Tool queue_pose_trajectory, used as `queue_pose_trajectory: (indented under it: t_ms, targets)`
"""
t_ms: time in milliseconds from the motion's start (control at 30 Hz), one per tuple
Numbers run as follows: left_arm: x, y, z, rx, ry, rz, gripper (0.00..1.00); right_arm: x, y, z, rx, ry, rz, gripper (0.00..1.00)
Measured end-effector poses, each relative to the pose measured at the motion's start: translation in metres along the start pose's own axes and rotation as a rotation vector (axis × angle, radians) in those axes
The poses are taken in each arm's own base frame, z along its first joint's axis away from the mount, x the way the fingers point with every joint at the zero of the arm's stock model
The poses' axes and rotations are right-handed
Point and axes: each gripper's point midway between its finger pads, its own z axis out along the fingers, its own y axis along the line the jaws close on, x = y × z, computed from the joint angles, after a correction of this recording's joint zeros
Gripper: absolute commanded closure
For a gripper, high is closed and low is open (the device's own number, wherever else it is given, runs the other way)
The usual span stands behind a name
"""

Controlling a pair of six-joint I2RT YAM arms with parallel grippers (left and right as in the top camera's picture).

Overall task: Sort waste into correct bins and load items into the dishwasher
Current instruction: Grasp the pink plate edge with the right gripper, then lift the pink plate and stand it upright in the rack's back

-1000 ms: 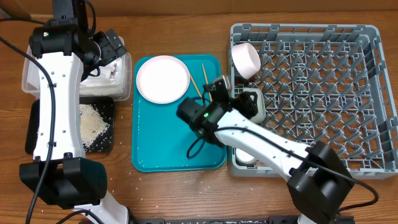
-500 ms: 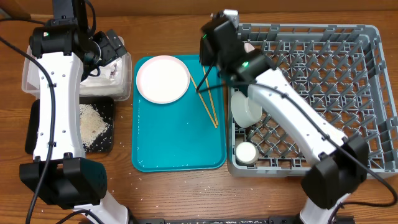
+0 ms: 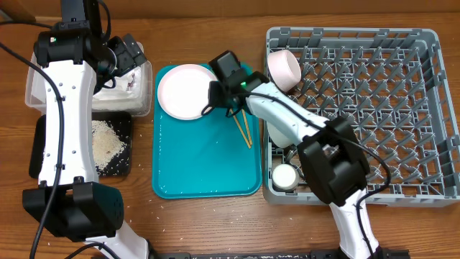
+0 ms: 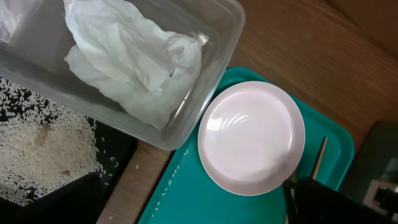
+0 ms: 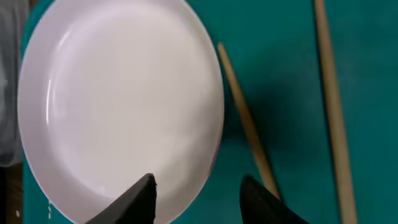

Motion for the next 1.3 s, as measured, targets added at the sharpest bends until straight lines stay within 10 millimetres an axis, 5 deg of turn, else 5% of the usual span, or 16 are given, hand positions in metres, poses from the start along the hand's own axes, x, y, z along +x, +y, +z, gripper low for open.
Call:
queue_pose_trajectory:
  t_ms: [233, 433, 600, 867, 1100, 1300]
  targets:
    - [0.0, 0.0, 0.0, 0.0, 0.0, 0.0, 0.0, 0.004, 0.006, 0.005, -0.027, 0.012, 0.023, 0.67]
    - [0.0, 0.0, 0.0, 0.0, 0.0, 0.0, 0.0, 0.023, 0.002, 0.031, -0.007, 0.057, 0.03, 0.73]
    - [0.0, 0.0, 0.0, 0.0, 0.0, 0.0, 0.0, 0.023, 0.003, 0.031, -0.009, 0.06, 0.037, 0.96]
    - [0.0, 0.0, 0.0, 0.0, 0.0, 0.0, 0.0, 0.03, -0.01, 0.018, 0.068, 0.134, 0.059, 0.96]
    - [0.0, 0.0, 0.0, 0.0, 0.0, 0.0, 0.0, -0.027, -0.024, -0.038, 0.202, 0.042, -0.044, 0.96]
    - [0.0, 0.0, 0.0, 0.0, 0.0, 0.0, 0.0, -0.086, -0.037, -0.149, 0.429, -0.192, -0.199, 0.96]
